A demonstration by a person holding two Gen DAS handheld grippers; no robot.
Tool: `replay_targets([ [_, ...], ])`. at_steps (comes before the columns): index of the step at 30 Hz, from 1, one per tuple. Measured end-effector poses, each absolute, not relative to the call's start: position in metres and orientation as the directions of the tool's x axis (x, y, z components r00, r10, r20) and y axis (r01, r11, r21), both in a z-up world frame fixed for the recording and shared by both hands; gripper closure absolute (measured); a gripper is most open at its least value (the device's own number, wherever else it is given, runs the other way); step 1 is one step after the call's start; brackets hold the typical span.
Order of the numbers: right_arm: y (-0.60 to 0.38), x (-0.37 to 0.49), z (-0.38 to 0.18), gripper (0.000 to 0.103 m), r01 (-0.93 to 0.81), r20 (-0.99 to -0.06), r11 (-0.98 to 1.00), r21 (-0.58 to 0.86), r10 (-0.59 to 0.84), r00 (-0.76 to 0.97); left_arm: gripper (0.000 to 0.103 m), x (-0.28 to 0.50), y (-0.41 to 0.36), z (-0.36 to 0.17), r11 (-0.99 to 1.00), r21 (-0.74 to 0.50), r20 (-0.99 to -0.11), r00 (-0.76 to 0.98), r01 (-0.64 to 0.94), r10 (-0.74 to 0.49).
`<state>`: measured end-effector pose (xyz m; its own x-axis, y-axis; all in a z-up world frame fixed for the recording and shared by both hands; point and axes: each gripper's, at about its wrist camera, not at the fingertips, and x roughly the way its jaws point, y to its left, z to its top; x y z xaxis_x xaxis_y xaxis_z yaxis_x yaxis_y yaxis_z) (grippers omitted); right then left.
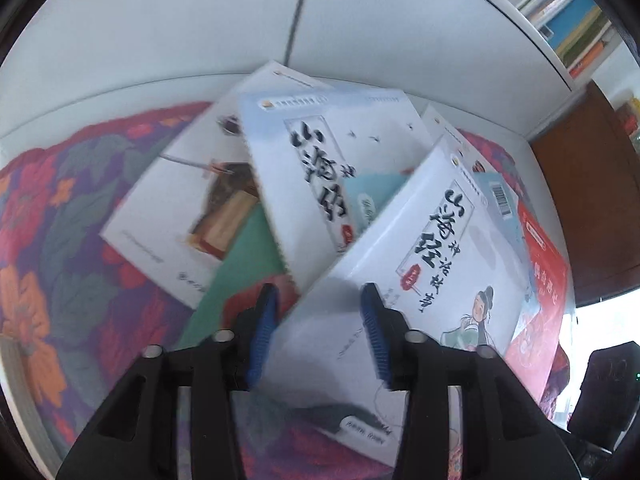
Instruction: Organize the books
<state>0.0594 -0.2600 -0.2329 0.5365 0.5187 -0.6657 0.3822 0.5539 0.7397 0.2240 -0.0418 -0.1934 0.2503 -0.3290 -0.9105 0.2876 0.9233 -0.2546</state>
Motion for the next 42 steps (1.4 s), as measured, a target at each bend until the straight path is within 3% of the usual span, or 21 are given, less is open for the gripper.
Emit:
replay_targets([
  [8, -0.258, 0.062, -0.23, 0.029, 0.363, -0.645, 0.547, 0.754, 0.514, 0.566, 0.055, 0.19, -0.045, -0.198, 0.883, -0.297, -0.909, 0.175, 0.363, -0.378],
  [10, -0.259, 0.058, -0.227, 0.04, 0.368, -0.67, 0.582, 0.725, 0.473, 0.571, 0.055, 0.18, -0.047, -0.197, 0.876, -0.29, -0.914, 0.16, 0.386, -0.373],
  [13, -0.263, 0.052, -0.226, 0.046, 0.39, -0.696, 0.6, 0.698, 0.439, 0.568, 0.055, 0.164, -0.045, -0.199, 0.868, -0.309, -0.914, 0.131, 0.389, -0.384],
  [19, -0.25, 0.044, -0.218, 0.046, 0.342, -0.764, 0.713, 0.612, 0.419, 0.491, 0.055, 0.117, -0.027, -0.193, 0.873, -0.328, -0.915, 0.106, 0.361, -0.388],
  [28, -0.214, -0.015, -0.22, 0.046, 0.211, -0.804, 0.787, 0.58, 0.51, 0.307, 0.055, 0.022, 0.018, -0.206, 0.878, -0.396, -0.916, -0.042, 0.27, -0.4],
  [33, -0.232, -0.034, -0.231, 0.047, 0.175, -0.756, 0.745, 0.644, 0.582, 0.299, 0.055, 0.041, 0.05, -0.221, 0.831, -0.544, -0.839, -0.065, 0.119, -0.54],
  [36, -0.241, -0.027, -0.239, 0.048, 0.181, -0.716, 0.701, 0.69, 0.627, 0.307, 0.055, 0.052, 0.048, -0.222, 0.826, -0.545, -0.838, -0.069, 0.146, -0.541],
  [42, -0.236, -0.02, -0.233, 0.048, 0.124, -0.732, 0.737, 0.664, 0.608, 0.309, 0.055, 0.062, 0.035, -0.222, 0.826, -0.524, -0.851, -0.078, 0.21, -0.52],
])
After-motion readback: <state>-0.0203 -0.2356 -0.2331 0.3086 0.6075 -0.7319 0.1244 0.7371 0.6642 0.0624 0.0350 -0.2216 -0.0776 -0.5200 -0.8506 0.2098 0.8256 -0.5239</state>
